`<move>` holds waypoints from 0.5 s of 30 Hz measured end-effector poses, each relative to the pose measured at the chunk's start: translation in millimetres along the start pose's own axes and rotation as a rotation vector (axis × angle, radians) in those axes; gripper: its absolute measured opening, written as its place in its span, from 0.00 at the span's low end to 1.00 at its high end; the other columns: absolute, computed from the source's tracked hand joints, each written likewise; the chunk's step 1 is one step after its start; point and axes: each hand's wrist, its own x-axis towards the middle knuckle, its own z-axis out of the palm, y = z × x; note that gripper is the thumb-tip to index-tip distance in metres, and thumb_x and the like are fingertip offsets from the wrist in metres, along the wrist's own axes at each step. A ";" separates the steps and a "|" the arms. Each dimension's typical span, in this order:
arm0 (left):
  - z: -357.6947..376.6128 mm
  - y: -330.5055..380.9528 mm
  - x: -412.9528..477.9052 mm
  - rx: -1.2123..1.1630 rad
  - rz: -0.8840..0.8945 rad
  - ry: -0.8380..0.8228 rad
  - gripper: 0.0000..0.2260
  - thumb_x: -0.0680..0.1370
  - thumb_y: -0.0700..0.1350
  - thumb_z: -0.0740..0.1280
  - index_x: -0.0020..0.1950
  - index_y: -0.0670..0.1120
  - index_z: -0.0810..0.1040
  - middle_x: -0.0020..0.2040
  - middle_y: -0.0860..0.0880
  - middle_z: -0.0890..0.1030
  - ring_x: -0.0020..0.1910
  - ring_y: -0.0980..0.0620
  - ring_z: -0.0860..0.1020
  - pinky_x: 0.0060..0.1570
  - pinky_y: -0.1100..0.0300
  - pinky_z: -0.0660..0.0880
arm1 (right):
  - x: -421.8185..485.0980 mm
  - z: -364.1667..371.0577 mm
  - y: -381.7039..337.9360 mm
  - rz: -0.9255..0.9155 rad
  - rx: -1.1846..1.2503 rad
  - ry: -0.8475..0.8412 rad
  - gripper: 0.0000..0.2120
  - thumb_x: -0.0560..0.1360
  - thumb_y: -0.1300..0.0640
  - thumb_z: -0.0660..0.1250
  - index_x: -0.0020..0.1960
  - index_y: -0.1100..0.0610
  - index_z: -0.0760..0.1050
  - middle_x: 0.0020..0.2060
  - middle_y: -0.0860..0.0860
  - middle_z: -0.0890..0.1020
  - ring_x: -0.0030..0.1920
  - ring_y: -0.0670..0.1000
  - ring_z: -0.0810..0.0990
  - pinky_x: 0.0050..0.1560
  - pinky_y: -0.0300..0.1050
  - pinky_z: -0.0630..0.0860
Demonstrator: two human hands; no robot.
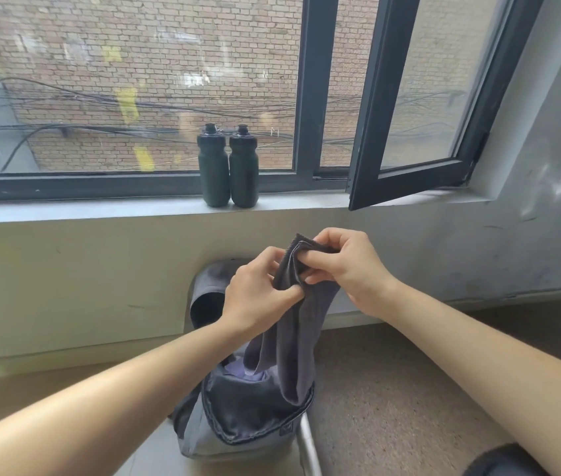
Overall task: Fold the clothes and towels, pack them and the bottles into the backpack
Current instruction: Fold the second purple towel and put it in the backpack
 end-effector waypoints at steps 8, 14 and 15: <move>-0.4 -9.0 5.6 0.087 -0.120 -0.013 0.10 0.66 0.46 0.60 0.42 0.54 0.78 0.35 0.55 0.83 0.40 0.47 0.81 0.42 0.46 0.81 | 2.3 -4.2 -2.3 -0.014 -0.029 0.074 0.07 0.73 0.67 0.75 0.45 0.67 0.78 0.33 0.57 0.83 0.31 0.54 0.85 0.32 0.40 0.80; -4.7 -26.9 3.2 0.065 -0.263 -0.198 0.11 0.65 0.43 0.63 0.32 0.58 0.79 0.26 0.57 0.77 0.30 0.53 0.77 0.38 0.57 0.77 | 6.0 -16.1 -5.3 -0.018 0.052 0.108 0.05 0.75 0.68 0.72 0.45 0.65 0.76 0.36 0.60 0.81 0.29 0.52 0.83 0.31 0.39 0.80; -5.4 -31.0 2.2 0.082 -0.290 -0.225 0.09 0.64 0.43 0.62 0.32 0.56 0.80 0.27 0.54 0.78 0.31 0.50 0.79 0.38 0.56 0.80 | 6.7 -17.9 -5.9 -0.011 0.089 0.105 0.06 0.75 0.68 0.72 0.43 0.65 0.75 0.36 0.60 0.80 0.29 0.52 0.83 0.31 0.39 0.79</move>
